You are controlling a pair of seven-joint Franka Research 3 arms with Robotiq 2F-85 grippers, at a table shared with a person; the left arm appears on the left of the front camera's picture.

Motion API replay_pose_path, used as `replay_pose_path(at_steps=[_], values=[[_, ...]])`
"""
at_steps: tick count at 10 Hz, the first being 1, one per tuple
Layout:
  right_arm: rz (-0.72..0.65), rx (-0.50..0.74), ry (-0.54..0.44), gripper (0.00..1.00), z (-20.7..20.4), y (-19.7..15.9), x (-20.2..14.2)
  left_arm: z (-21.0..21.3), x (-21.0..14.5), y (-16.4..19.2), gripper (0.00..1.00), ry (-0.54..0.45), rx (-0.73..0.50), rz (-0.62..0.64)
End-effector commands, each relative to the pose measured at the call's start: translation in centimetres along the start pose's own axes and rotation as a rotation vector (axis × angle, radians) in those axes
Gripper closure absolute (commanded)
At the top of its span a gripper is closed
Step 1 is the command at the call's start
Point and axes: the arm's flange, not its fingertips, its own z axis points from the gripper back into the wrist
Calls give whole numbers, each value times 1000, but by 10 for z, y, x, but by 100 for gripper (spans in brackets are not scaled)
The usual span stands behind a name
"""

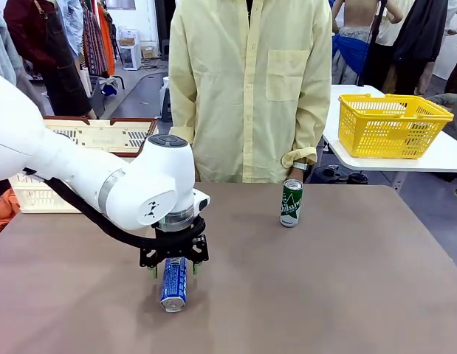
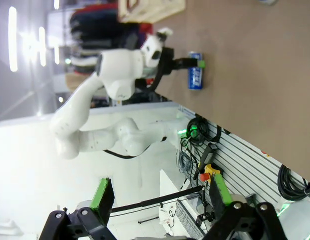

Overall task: Place the drinks into the Shopping basket.
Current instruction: Pick up one drink and place it into the Shopping basket.

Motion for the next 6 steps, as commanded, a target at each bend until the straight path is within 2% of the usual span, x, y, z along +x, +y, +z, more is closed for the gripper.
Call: replay_pose_path(at_steps=[1, 2, 3, 6], values=[[17, -13, 11, 0, 2, -1, -2, 3, 3, 3, 0, 16, -36, -32], [17, -13, 11, 0, 2, -1, -2, 3, 4, 2, 60, 18, -32, -33], [17, -13, 11, 0, 2, -1, -2, 3, 3, 1, 100, 17, -26, -38], [17, -13, 11, 0, 2, -1, -2, 2, 2, 1, 100, 18, -17, -37]])
